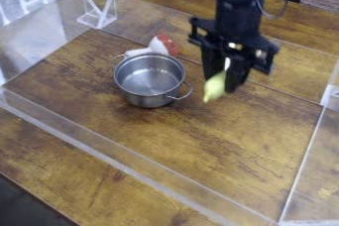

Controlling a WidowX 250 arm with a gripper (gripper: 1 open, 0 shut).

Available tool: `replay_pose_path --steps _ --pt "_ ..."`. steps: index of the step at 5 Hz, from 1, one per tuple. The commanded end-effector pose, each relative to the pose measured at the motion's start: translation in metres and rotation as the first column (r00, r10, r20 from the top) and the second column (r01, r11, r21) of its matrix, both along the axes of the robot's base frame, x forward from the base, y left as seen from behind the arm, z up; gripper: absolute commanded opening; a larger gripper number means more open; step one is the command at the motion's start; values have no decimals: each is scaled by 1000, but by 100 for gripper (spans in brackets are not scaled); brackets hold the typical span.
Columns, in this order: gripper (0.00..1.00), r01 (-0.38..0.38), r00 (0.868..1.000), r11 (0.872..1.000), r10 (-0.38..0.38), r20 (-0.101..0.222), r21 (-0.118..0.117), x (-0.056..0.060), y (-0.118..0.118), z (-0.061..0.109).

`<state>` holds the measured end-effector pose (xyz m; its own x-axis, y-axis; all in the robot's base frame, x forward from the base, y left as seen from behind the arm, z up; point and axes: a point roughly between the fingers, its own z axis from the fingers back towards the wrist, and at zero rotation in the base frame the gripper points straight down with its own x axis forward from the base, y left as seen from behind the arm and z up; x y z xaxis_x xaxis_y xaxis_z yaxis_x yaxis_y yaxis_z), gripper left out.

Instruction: Move the green spoon to the right

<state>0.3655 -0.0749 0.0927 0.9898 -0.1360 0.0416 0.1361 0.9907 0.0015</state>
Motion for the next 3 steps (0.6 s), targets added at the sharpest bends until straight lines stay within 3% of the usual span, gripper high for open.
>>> replay_pose_path --steps 1,3 --pt "0 54 997 998 -54 62 -11 5 -3 11" --pt "0 -91 996 995 92 16 -39 18 -5 -3"
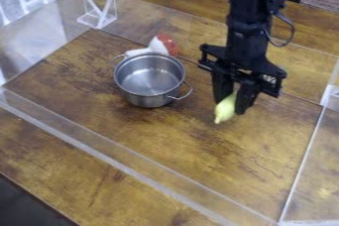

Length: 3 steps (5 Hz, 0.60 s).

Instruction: Move the green spoon to the right

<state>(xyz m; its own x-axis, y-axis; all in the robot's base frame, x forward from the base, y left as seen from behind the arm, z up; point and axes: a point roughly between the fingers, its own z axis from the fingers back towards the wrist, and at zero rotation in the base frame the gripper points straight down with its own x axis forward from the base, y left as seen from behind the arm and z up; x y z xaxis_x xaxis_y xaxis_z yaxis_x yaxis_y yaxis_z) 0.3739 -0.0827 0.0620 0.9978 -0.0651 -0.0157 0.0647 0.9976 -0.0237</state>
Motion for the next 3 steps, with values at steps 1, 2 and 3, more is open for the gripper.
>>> replay_pose_path --steps 1,2,3 --pt "0 -58 997 998 59 54 -26 21 -4 22" --pt "0 -83 996 996 84 30 -30 28 -7 18" --pt "0 -165 986 986 165 15 -37 33 -3 19"
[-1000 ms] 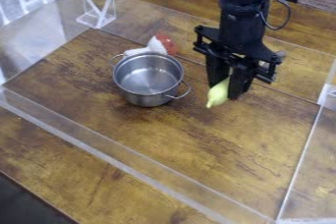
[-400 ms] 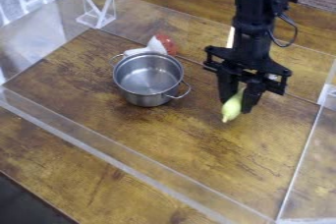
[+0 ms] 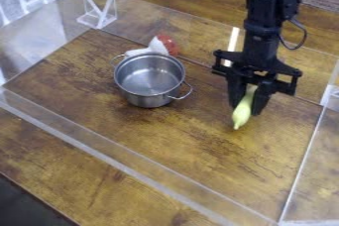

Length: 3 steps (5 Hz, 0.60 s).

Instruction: Move the green spoon to the right

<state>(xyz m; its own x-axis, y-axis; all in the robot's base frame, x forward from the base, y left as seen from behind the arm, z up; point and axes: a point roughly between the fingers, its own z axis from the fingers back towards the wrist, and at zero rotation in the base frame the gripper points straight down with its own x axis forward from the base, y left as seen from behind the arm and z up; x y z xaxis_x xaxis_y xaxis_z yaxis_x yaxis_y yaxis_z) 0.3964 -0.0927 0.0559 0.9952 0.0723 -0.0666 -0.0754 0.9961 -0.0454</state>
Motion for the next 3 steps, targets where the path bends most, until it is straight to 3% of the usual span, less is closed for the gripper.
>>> replay_pose_path --steps 1,3 --pt "0 -101 993 995 102 58 -16 12 10 29" --pt "0 -244 969 969 245 33 -23 10 26 41"
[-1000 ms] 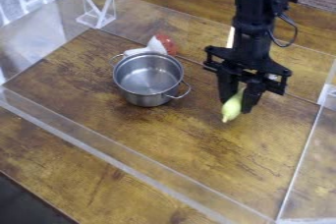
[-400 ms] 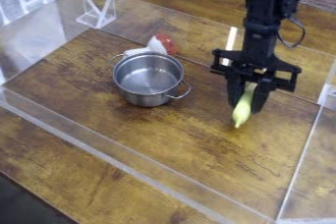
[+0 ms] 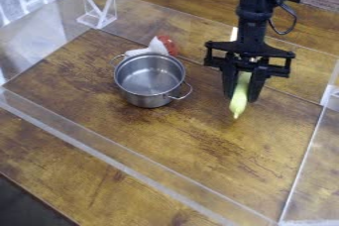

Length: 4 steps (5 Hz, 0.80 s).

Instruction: Move the green spoon to the right

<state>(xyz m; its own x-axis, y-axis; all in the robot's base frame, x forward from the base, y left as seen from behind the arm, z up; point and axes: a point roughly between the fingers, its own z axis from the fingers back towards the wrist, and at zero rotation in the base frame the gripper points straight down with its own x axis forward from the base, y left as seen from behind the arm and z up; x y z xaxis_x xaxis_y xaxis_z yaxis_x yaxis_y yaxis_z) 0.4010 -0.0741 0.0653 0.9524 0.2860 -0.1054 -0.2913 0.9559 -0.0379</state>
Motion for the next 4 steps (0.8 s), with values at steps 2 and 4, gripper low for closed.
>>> replay_pose_path --steps 2,4 --pt "0 -121 991 992 122 53 -36 -4 17 64" --pt "0 -171 984 983 175 44 -72 -12 22 100"
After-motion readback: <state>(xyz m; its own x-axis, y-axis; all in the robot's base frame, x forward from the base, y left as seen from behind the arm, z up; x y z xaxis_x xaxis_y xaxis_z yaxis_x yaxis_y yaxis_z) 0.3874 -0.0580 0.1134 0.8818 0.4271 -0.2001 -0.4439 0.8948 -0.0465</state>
